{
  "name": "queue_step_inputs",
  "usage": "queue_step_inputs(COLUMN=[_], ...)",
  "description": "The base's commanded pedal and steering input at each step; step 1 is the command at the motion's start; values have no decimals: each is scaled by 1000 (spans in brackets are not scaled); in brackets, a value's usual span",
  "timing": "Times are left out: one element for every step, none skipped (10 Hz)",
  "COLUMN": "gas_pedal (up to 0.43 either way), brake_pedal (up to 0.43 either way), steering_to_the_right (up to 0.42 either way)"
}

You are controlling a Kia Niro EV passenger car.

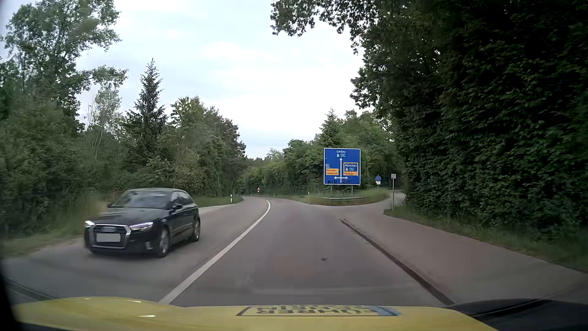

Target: Follow the waypoints while adhering to traffic rules and regulations

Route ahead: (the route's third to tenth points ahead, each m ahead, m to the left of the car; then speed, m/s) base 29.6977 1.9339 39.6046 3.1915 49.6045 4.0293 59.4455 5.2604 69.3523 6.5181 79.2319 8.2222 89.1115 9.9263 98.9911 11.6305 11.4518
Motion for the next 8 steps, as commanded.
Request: queue_step_inputs(gas_pedal=[79,59,59,59,59,59,59,59], brake_pedal=[0,0,0,0,0,0,0,0], steering_to_the_right=[-15,-15,-14,-14,-13,-12,-10,-8])
